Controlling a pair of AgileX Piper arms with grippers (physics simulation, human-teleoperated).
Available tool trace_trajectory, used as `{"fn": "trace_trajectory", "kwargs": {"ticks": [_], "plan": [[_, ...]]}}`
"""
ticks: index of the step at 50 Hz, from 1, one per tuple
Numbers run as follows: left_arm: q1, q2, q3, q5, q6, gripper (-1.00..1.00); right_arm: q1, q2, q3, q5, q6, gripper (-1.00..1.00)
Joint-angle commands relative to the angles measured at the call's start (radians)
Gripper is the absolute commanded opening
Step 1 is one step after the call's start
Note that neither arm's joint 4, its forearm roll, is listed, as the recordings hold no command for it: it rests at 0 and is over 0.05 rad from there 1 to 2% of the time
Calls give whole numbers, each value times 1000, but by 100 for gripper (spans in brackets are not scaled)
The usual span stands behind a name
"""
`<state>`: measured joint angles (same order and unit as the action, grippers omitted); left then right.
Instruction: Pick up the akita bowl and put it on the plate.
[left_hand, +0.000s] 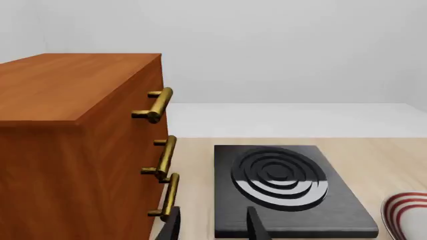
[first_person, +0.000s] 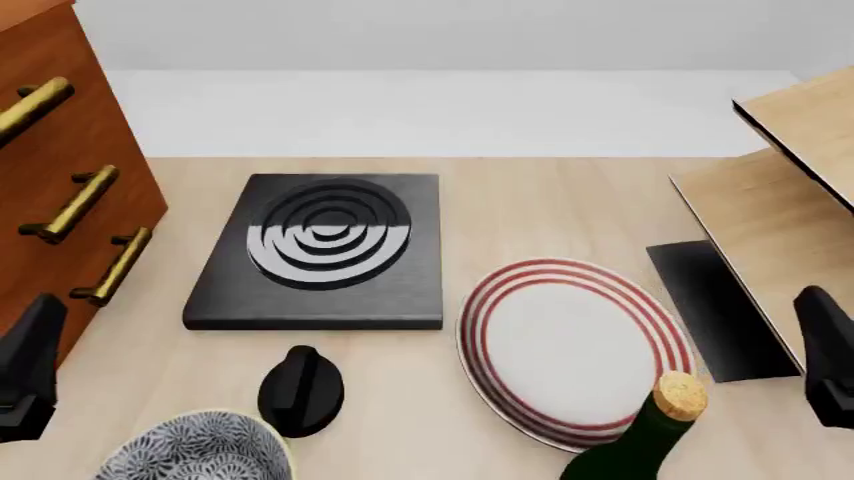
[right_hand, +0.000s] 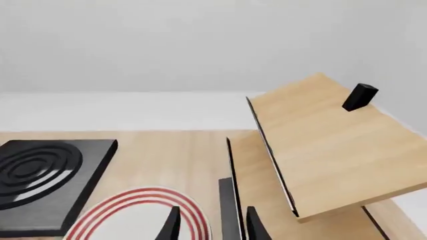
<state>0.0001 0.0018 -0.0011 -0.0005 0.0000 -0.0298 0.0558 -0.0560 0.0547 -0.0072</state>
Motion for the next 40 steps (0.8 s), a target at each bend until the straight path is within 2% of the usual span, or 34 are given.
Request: {"fn": "trace_trajectory", "kwargs": {"ticks": [1,17,26,30,31,33,35,38,40], "plan": [[0,6,-3,-1,0,100,35,-51,44,-45,15,100],[0,5,-3,-1,0,100,30,-42,-27,1,16,100],[0,6,-3,-1,0,100,33,-12,-42,-10,24,100],[0,5,-3,-1,0,100,42,-4,-114,46,37,100],[0,6,-3,-1,0,100,92,136,-197,36,9,100],[0,5,-3,-1,0,100,121,183,-226,35,37,100],[0,5,-3,-1,0,100,139,230,-251,34,11,100],[0,5,-3,-1,0,100,165,248,-293,60,9,100],[0,5,-3,-1,0,100,185,270,-328,82,-24,100]]}}
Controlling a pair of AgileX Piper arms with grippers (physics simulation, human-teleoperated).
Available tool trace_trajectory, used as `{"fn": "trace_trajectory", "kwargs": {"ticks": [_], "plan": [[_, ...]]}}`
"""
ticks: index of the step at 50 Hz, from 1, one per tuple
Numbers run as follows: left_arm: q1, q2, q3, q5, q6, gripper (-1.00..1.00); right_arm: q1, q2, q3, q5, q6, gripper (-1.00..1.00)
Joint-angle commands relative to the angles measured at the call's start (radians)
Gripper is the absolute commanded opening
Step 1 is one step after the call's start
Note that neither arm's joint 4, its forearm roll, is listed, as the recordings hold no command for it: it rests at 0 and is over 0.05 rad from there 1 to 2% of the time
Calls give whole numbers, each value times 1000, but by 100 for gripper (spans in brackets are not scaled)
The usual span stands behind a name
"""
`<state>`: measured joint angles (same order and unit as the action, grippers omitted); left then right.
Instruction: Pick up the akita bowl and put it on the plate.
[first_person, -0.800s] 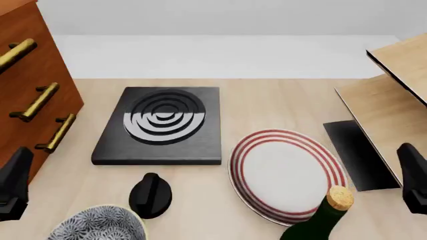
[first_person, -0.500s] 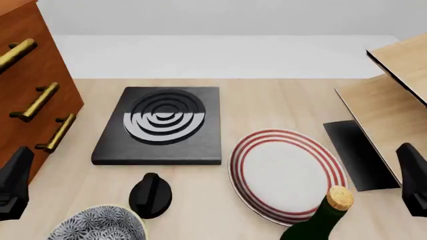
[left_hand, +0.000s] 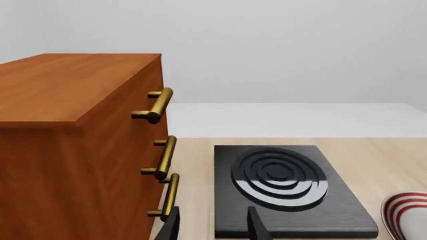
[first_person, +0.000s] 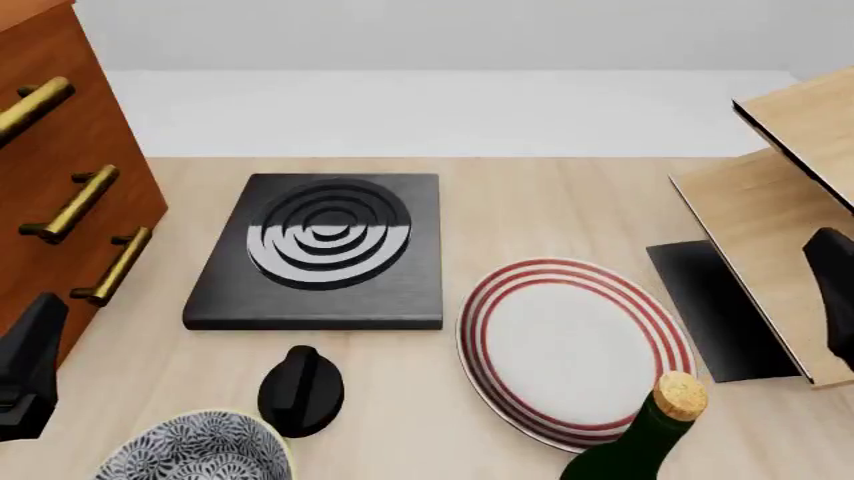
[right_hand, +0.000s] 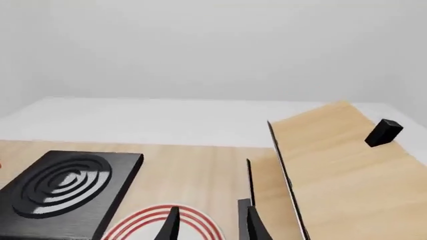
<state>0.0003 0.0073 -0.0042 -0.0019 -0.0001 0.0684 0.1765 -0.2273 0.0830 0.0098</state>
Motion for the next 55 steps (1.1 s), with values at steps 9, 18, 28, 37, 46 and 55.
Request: {"fn": "trace_trajectory", "kwargs": {"ticks": [9,18,28,37,46,55], "plan": [[0,0,0,0,0,100,146,323,-273,87,-39,100],[0,0,0,0,0,100,244,463,-439,175,-30,100],[0,0,0,0,0,100,419,653,-554,240,9,100],[0,0,0,0,0,100,581,799,-692,352,59,100],[0,0,0,0,0,100,737,968,-812,459,101,100],[0,0,0,0,0,100,854,1060,-878,509,147,100]]}}
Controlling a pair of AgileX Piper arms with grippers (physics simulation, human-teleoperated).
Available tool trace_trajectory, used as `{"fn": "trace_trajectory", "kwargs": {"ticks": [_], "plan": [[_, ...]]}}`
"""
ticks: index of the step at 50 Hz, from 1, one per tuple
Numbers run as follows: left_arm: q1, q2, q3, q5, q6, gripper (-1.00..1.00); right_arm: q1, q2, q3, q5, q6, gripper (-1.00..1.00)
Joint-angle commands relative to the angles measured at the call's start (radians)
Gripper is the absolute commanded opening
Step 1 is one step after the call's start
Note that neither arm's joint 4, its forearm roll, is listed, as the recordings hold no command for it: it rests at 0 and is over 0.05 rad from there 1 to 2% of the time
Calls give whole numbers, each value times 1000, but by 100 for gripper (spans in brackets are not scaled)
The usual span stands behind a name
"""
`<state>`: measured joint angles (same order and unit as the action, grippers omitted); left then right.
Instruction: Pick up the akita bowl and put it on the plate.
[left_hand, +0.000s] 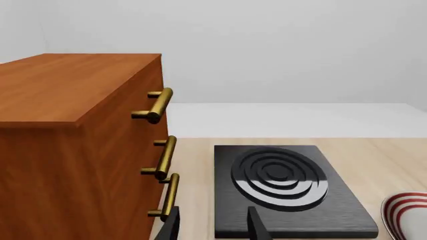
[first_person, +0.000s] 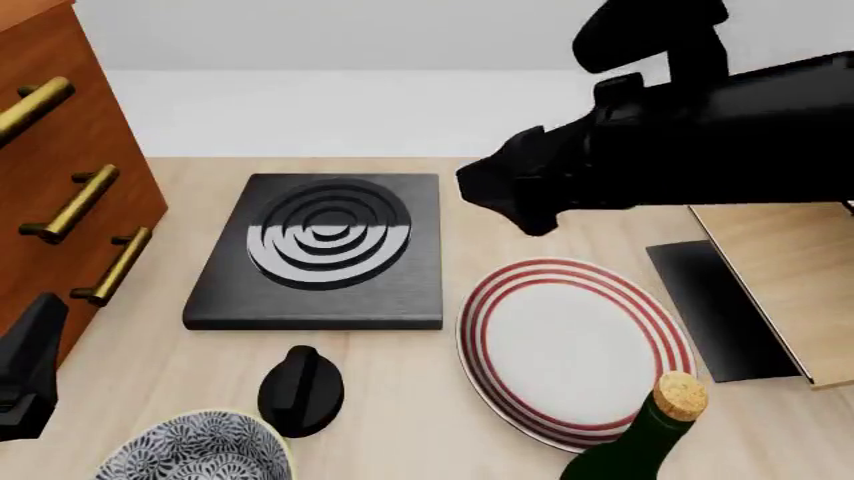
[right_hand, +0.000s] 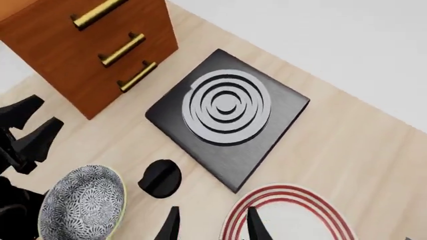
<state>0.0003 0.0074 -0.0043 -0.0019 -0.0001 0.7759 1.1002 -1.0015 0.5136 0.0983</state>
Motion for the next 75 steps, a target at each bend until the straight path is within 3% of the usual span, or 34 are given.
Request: {"fn": "trace_trajectory", "kwargs": {"ticks": [1,6,12,44,75], "plan": [[0,0,0,0,0,100,162,156,-109,84,80,100],[0,0,0,0,0,100,210,225,-150,133,58,100],[0,0,0,0,0,100,252,289,-199,171,79,100],[0,0,0,0,0,100,417,477,-189,65,152,100],[0,0,0,0,0,100,405,612,-192,-43,135,100]]}}
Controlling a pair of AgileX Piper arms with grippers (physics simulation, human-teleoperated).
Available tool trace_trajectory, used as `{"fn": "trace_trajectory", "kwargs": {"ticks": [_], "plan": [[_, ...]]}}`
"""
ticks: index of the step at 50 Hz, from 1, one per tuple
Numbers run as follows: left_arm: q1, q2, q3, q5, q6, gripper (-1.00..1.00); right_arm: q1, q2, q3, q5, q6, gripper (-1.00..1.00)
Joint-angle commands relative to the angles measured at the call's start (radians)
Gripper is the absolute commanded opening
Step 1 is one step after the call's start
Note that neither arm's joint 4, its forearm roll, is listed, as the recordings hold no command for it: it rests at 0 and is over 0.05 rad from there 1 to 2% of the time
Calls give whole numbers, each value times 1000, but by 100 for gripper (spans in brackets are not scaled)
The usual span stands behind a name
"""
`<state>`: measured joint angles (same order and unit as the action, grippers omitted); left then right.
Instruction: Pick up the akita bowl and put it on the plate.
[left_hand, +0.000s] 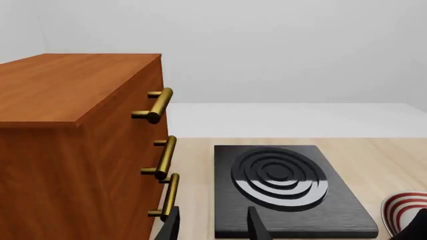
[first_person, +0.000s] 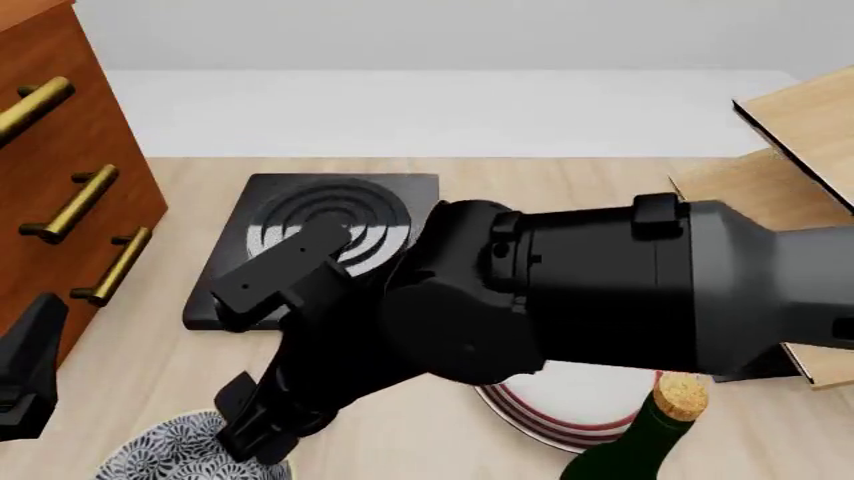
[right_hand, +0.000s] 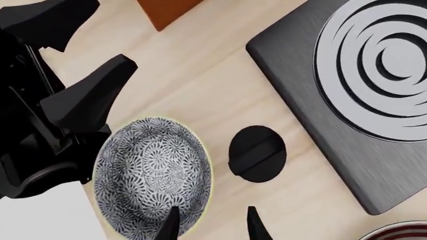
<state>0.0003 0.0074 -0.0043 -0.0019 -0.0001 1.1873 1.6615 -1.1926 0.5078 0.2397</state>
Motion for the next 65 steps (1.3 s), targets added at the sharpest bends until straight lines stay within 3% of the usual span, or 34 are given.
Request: {"fn": "trace_trajectory", "kwargs": {"ticks": [1,13,14,17,33,42,65], "plan": [[0,0,0,0,0,100,-7,58,-5,-37,-9,100],[0,0,0,0,0,100,-5,104,9,-52,-25,100],[0,0,0,0,0,100,-17,112,-4,-48,-62,100],[0,0,0,0,0,100,-9,112,7,-65,-40,100],[0,0,0,0,0,100,0,178,45,-151,-34,100],[0,0,0,0,0,100,31,180,60,-170,1,100],[0,0,0,0,0,100,39,205,64,-179,-3,100]]}}
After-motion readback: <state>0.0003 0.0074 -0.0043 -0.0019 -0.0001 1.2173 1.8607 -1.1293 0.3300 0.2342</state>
